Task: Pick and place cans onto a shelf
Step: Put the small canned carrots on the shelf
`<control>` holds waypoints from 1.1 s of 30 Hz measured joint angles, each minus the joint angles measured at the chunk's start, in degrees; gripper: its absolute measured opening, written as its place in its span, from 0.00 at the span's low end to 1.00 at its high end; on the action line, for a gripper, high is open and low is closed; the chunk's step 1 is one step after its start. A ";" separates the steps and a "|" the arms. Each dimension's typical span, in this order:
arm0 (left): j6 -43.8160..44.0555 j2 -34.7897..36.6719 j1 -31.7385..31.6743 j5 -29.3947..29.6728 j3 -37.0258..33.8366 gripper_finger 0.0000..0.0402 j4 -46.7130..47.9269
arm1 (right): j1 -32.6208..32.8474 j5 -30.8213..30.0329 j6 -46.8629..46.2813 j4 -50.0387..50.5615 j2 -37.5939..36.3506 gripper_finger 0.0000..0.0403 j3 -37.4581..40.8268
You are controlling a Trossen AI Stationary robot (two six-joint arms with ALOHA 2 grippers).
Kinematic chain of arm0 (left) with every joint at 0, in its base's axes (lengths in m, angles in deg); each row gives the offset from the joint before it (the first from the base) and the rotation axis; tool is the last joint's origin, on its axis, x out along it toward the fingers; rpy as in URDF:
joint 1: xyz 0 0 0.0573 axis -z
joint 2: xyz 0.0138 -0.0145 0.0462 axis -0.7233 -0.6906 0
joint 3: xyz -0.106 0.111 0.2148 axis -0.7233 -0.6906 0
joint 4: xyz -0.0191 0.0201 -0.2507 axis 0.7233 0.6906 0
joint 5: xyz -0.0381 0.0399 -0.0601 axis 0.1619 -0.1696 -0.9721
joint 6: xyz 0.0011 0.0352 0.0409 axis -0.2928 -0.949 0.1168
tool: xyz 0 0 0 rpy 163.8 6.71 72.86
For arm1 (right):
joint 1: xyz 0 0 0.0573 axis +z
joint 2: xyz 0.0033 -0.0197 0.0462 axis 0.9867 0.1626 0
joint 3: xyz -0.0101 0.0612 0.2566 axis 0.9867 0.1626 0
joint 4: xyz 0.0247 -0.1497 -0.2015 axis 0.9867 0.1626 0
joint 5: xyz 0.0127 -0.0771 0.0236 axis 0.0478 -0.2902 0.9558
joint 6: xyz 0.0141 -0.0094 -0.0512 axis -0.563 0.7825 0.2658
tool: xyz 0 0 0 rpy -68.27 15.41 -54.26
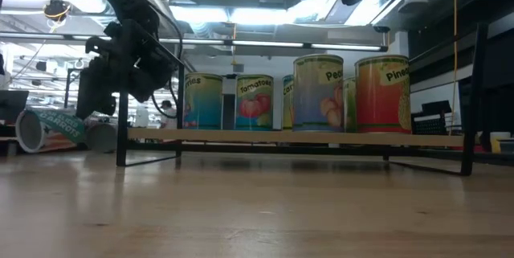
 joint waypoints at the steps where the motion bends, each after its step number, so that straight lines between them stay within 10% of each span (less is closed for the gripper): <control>1: 0.00 0.26 0.00 0.00 0.00 0.00 0.27 | -0.01 0.00 -0.01 0.00 0.00 0.15 0.00; 16: 7.60 20.14 -0.02 0.32 2.87 0.00 1.54 | -0.01 -0.02 0.02 -0.04 0.00 0.15 0.00; 33: 16.59 32.57 6.13 15.85 28.57 0.01 -1.85 | -0.01 -0.04 0.01 -0.10 0.00 0.15 -0.01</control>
